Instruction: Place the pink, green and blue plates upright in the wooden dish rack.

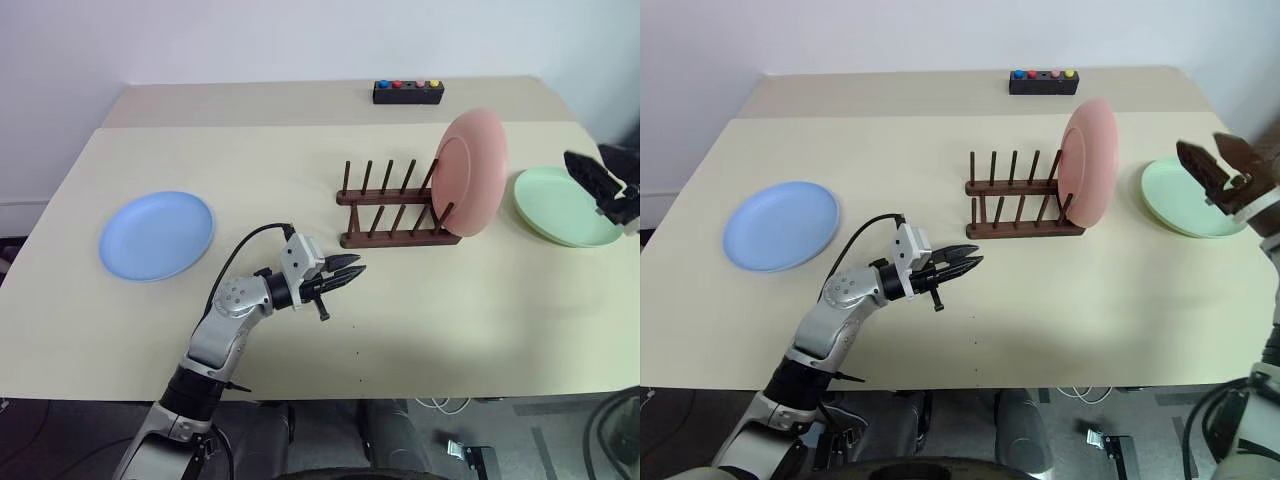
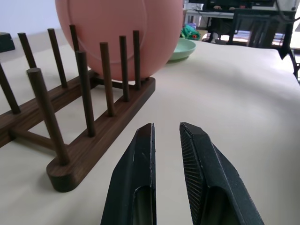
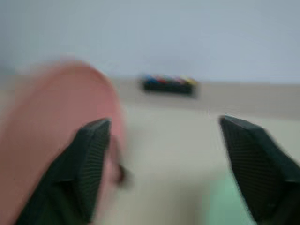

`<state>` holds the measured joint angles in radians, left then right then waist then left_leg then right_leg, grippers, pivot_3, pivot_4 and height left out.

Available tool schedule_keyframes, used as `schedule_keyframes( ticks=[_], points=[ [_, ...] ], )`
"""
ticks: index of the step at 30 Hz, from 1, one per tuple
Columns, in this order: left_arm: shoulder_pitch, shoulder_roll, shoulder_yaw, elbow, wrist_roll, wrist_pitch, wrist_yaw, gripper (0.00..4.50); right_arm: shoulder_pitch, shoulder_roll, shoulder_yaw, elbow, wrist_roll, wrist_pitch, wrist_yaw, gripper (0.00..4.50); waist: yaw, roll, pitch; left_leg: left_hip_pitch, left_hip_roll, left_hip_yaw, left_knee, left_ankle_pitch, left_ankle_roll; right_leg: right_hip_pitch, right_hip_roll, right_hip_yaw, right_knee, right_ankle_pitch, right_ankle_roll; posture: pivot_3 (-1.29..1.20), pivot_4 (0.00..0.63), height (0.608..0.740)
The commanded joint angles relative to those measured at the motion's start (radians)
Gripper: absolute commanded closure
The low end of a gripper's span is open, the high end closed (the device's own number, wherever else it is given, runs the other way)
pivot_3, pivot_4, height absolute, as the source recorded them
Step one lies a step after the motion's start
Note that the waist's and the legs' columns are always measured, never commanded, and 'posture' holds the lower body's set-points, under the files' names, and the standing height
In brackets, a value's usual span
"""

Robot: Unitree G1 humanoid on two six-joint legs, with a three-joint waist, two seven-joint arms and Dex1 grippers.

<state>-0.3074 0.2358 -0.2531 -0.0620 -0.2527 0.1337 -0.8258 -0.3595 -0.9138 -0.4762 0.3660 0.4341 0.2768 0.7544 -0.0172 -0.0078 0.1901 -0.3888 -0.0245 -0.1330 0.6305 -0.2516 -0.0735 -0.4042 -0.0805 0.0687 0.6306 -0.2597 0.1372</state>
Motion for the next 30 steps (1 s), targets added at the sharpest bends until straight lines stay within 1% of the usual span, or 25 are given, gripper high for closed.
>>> schedule_keyframes(
  ticks=[1, 4, 9, 12, 16, 17, 18, 19, 20, 26, 30],
  points=[
    [-0.016, -0.007, 0.001, -0.019, -0.013, -0.009, -0.006, 3.69, 0.017, -0.036, 0.145, 0.086, -0.242, -0.200, -0.075, 0.01, -0.006, 0.001, 0.000, 0.000, 0.000, 0.001, 0.000, 0.000, 0.000, 0.000, 0.000, 0.000, 0.000, 0.000, 0.000, 0.00, 0.150, 0.740],
    [-0.021, -0.011, 0.000, -0.014, -0.011, -0.010, -0.008, 3.69, -0.018, -0.034, 0.207, 0.182, -0.320, -0.290, -0.104, 0.01, -0.006, 0.003, -0.001, 0.001, 0.000, 0.002, 0.000, 0.000, 0.000, 0.000, 0.000, 0.002, 0.000, 0.000, 0.000, 0.00, 0.150, 0.740],
    [-0.013, -0.008, 0.003, -0.022, -0.007, -0.009, -0.002, 3.69, -0.112, -0.028, 0.346, 0.406, -0.475, -0.424, -0.156, 0.01, -0.005, 0.003, 0.000, 0.001, 0.000, 0.003, 0.000, 0.000, 0.000, 0.000, 0.000, 0.002, 0.000, 0.000, 0.000, 0.00, 0.150, 0.740],
    [-0.006, -0.005, 0.005, -0.030, -0.005, -0.007, 0.004, 3.69, -0.176, -0.023, 0.387, 0.525, -0.523, -0.468, -0.189, 0.81, -0.002, 0.003, 0.000, 0.001, 0.000, 0.003, 0.000, 0.000, 0.000, 0.000, 0.000, 0.003, 0.000, 0.000, 0.000, 0.00, 0.150, 0.740],
    [0.003, 0.002, 0.008, -0.040, -0.004, -0.005, 0.013, 3.69, -0.231, -0.017, 0.413, 0.627, -0.545, -0.512, -0.202, 2.71, -0.002, 0.003, 0.000, 0.001, 0.000, 0.003, 0.000, 0.000, 0.000, 0.000, 0.000, 0.003, 0.000, 0.000, 0.000, 0.00, 0.150, 0.740],
    [0.004, 0.003, 0.008, -0.041, -0.004, -0.004, 0.014, 3.69, -0.238, -0.017, 0.417, 0.640, -0.548, -0.521, -0.203, 3.34, -0.002, 0.003, 0.000, 0.001, 0.000, 0.003, 0.000, 0.000, 0.000, 0.000, 0.000, 0.003, 0.000, 0.000, 0.000, 0.00, 0.150, 0.740],
    [0.006, 0.004, 0.008, -0.043, -0.004, -0.004, 0.015, 3.69, -0.242, -0.017, 0.421, 0.649, -0.552, -0.531, -0.206, 3.84, -0.002, 0.003, 0.000, 0.001, 0.000, 0.003, 0.000, 0.000, 0.000, 0.000, 0.000, 0.003, 0.000, 0.000, 0.000, 0.00, 0.150, 0.740],
    [0.007, 0.005, 0.009, -0.044, -0.004, -0.004, 0.016, 3.69, -0.243, -0.016, 0.424, 0.653, -0.553, -0.539, -0.208, 4.28, -0.003, 0.003, 0.000, 0.001, 0.000, 0.003, 0.000, 0.000, 0.000, 0.000, 0.000, 0.003, 0.000, 0.000, 0.000, 0.00, 0.150, 0.740],
    [0.008, 0.006, 0.008, -0.045, -0.004, -0.003, 0.016, 3.69, -0.240, -0.016, 0.424, 0.649, -0.552, -0.547, -0.208, 4.46, -0.003, 0.003, 0.000, 0.001, 0.000, 0.003, 0.000, 0.000, 0.000, 0.000, 0.000, 0.003, 0.000, 0.000, 0.000, 0.00, 0.150, 0.740],
    [0.008, 0.011, 0.006, -0.046, -0.009, -0.003, 0.018, 3.69, -0.195, -0.047, 0.437, 0.570, -0.600, -0.635, -0.277, 4.46, -0.003, 0.003, 0.000, 0.001, 0.000, 0.003, 0.000, 0.000, 0.000, 0.001, 0.000, 0.003, 0.000, 0.000, 0.000, 0.00, 0.150, 0.740],
    [0.008, 0.016, 0.006, -0.048, -0.014, -0.001, 0.013, 3.69, -0.181, -0.102, 0.389, 0.401, -0.605, -0.683, -0.332, 4.46, -0.004, 0.006, 0.000, 0.001, 0.000, 0.003, 0.000, 0.000, 0.000, 0.001, 0.000, 0.003, 0.000, 0.000, 0.000, 0.00, 0.150, 0.740]
  ],
)
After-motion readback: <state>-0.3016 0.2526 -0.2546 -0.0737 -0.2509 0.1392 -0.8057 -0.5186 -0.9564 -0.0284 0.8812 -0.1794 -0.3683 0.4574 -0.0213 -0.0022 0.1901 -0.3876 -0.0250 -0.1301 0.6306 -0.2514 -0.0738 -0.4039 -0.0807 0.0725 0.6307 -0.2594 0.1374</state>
